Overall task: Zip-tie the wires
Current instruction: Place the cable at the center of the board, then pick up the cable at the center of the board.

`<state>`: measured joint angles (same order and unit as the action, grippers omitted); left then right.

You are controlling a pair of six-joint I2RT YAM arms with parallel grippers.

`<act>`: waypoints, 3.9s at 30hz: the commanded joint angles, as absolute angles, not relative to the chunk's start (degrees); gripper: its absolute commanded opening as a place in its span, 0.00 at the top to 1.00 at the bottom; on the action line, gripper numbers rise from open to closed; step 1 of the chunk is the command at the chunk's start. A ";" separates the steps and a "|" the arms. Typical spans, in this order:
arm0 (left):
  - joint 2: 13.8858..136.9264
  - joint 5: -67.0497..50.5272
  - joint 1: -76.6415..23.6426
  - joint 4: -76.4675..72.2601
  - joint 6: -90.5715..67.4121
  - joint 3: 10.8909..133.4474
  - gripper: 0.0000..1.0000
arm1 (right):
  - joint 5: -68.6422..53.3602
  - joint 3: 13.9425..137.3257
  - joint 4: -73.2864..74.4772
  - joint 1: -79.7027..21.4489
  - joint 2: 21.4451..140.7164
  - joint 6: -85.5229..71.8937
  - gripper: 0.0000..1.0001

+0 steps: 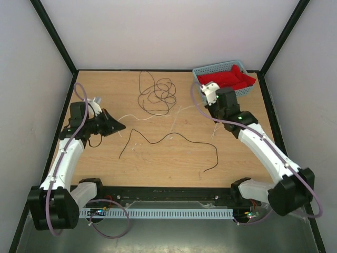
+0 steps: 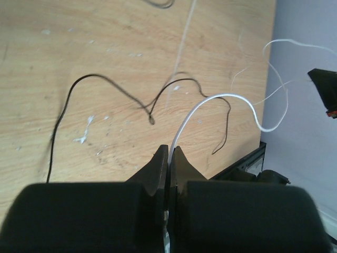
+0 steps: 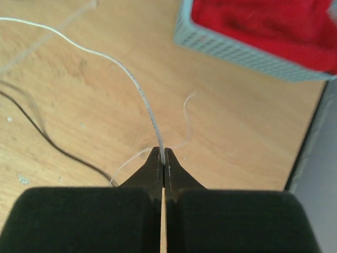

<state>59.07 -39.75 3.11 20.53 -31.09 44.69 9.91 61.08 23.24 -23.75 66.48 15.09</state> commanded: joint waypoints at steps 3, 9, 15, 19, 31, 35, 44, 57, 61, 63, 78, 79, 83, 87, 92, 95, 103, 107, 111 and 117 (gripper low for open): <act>59.90 -36.98 4.85 20.48 -31.20 40.48 1.00 | 8.74 59.32 26.63 -24.41 72.03 8.03 1.00; 62.34 -33.75 4.85 18.61 -32.62 36.37 1.00 | 5.30 58.16 28.23 -24.60 77.07 5.46 0.96; 64.66 -31.75 4.88 15.54 -34.22 32.43 1.00 | 4.29 57.07 29.27 -25.31 82.63 3.94 0.93; 65.96 -30.55 4.89 14.68 -34.13 31.10 1.00 | 4.17 57.20 29.95 -25.45 85.32 3.30 0.86; 69.65 -26.38 3.78 11.69 -34.46 28.29 1.00 | 4.81 62.09 29.69 -25.45 84.34 1.94 0.27; 70.27 -25.26 3.78 11.28 -34.48 27.41 0.90 | 0.88 64.66 27.33 -25.53 83.28 0.46 0.23; 66.14 -21.54 4.56 13.11 -35.40 25.20 0.71 | -0.88 67.84 19.50 -25.54 85.29 -4.40 0.20; 50.70 -20.38 7.81 19.66 -31.60 33.29 0.10 | -5.70 80.77 3.91 -25.58 105.45 -12.81 0.14; 46.29 -19.79 7.91 19.16 -31.15 36.80 0.01 | -9.97 87.86 1.11 -26.14 113.05 -15.93 0.14; 45.32 -19.97 7.91 19.12 -31.16 38.42 0.01 | -12.56 92.66 1.08 -27.12 117.20 -16.80 0.12; 40.52 -22.32 7.91 18.73 -31.66 41.92 0.01 | -14.55 125.87 8.97 -33.83 142.62 -21.74 0.18; 40.52 -22.43 7.95 18.71 -31.79 41.92 0.01 | -14.30 126.94 9.10 -33.91 143.43 -21.82 0.21; 40.60 -22.59 7.92 18.72 -31.48 41.69 0.01 | -13.30 129.04 9.05 -33.93 145.90 -22.22 0.23; 40.75 -22.42 7.91 18.71 -30.91 41.44 0.01 | -11.78 130.62 8.98 -34.01 147.43 -21.89 0.24; 41.45 -22.50 7.91 18.12 -30.76 41.16 0.01 | -11.76 134.14 8.62 -34.01 150.29 -22.11 0.28; 41.81 -22.50 7.95 17.88 -30.61 41.05 0.01 | -11.90 135.44 8.50 -34.01 151.24 -22.54 0.34; 42.29 -22.74 7.91 17.82 -30.28 41.85 0.01 | -12.00 135.70 7.57 -34.02 151.49 -22.34 0.68; 41.88 -23.65 7.91 17.83 -29.43 43.04 0.01 | -10.61 136.01 6.16 -34.02 150.26 -21.46 0.85; 41.68 -24.70 7.91 17.29 -27.82 44.61 0.01 | -8.66 136.69 5.94 -34.01 147.44 -19.25 0.98; 44.60 -32.66 7.78 8.99 -22.49 47.16 0.01 | -6.41 133.61 7.67 -34.00 137.87 -12.62 1.00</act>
<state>42.81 -26.06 7.68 17.26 -26.85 44.36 -8.62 133.62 8.03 -34.00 148.83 -17.82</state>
